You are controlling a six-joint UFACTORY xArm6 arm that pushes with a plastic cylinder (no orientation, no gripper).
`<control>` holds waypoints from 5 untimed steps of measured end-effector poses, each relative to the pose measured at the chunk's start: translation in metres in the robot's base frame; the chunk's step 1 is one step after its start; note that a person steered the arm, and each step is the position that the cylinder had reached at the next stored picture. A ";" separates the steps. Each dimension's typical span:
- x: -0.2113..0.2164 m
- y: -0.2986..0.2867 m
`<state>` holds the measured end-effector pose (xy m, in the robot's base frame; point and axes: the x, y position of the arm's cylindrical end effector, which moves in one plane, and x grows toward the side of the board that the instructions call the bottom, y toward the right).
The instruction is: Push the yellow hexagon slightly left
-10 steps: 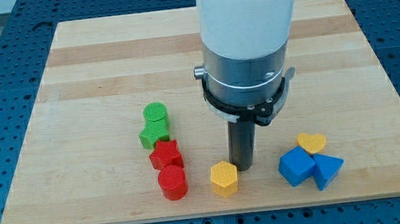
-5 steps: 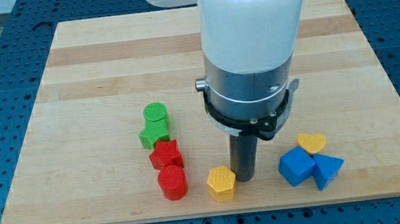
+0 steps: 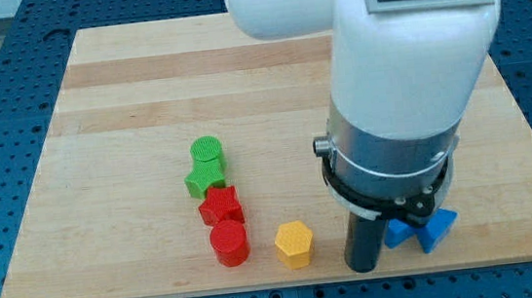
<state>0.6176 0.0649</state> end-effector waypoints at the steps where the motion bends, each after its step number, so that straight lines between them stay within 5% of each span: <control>1: 0.001 -0.010; 5: -0.018 -0.034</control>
